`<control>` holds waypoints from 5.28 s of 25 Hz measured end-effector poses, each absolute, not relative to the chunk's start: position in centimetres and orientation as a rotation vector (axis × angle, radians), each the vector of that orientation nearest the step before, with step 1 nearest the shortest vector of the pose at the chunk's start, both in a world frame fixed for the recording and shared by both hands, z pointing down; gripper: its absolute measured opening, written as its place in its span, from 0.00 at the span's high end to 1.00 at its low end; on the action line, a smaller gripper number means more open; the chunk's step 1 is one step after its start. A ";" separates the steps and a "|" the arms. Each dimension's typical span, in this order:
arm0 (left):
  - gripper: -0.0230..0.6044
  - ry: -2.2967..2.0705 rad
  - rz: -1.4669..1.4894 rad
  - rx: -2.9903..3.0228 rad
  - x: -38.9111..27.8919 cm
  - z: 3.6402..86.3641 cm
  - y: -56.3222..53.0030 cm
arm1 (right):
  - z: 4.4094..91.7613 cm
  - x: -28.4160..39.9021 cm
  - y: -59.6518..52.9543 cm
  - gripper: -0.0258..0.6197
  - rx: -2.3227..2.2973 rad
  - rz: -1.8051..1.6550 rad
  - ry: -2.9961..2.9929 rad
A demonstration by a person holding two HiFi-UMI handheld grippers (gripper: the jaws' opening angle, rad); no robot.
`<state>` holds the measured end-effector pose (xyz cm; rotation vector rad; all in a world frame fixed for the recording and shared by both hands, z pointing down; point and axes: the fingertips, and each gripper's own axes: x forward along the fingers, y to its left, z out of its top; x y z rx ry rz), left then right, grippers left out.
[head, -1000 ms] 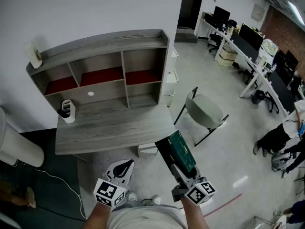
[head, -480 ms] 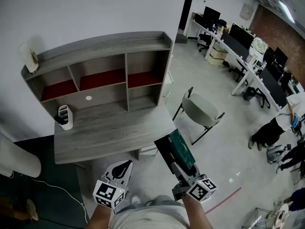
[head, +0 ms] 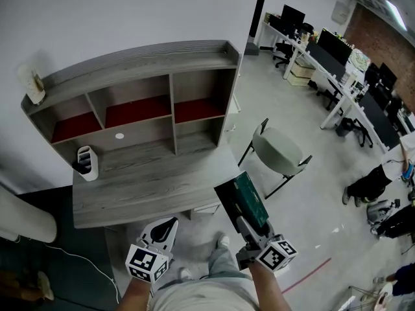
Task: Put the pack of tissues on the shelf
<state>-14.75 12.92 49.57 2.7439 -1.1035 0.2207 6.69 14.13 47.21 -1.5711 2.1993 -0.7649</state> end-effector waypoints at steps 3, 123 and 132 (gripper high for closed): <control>0.94 -1.129 0.240 2.731 -12.7 49.9 10.0 | 48.1 8.8 10.7 0.35 -1.549 -0.794 2.205; 0.94 -1.186 0.284 2.627 -7.4 51.0 -16.5 | 49.2 10.1 -20.9 0.79 -1.650 -0.459 2.651; 0.94 -1.063 0.250 2.696 -1.5 49.9 -15.3 | 47.0 16.2 -15.1 0.92 -1.727 -0.406 2.614</control>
